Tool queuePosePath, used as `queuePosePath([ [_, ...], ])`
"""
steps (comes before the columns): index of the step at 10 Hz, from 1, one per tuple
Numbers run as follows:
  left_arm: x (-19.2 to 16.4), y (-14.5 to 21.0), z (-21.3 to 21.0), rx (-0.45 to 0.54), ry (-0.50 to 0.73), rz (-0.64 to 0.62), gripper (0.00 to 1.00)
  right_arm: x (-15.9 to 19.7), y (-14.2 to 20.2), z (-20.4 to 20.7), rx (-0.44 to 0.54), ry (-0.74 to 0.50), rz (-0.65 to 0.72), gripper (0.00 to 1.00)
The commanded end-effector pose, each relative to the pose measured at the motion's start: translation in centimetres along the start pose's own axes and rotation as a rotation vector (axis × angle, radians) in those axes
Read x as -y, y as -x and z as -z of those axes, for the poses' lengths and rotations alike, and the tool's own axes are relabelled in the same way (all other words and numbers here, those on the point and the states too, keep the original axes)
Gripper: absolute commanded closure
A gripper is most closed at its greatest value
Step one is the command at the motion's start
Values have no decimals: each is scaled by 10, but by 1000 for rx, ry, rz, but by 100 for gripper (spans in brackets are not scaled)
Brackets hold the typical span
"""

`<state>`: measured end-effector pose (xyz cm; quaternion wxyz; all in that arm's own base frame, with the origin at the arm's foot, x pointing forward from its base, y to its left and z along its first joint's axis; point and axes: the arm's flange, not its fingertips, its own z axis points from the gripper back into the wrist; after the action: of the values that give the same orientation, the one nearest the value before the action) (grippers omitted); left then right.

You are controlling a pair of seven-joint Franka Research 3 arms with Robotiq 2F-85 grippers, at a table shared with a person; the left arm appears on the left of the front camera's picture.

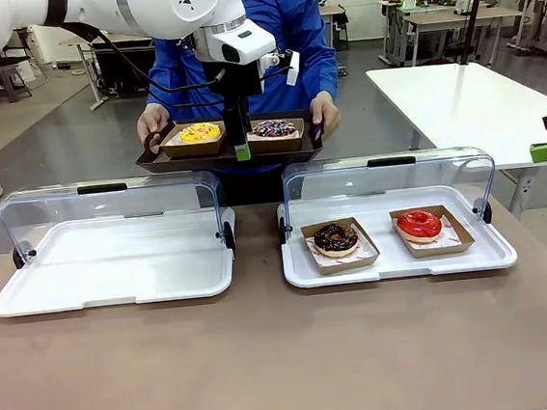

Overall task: Provide the desired donut to the person.
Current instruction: Place the picked Paper togo box onto the Handle tray extended by the person.

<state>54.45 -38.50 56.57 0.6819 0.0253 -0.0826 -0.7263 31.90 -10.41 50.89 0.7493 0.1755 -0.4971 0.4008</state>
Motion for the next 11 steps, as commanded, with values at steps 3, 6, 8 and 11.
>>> queuePosePath([
  [3, 0, 0, -2, -4, -9, -9, 0, 2, 2, 4, 38, 3, -7, 0],
  [6, 0, 0, -2, -4, -9, -9, 0, 2, 2, 4, 38, 3, -7, 0],
  [8, 0, 0, -2, -4, -9, -9, 0, 2, 2, 4, 38, 3, -7, 0],
  [11, 0, 0, 0, 0, 0, 0, 0, 2, 2, 4, 38, 3, -7, 0],
])
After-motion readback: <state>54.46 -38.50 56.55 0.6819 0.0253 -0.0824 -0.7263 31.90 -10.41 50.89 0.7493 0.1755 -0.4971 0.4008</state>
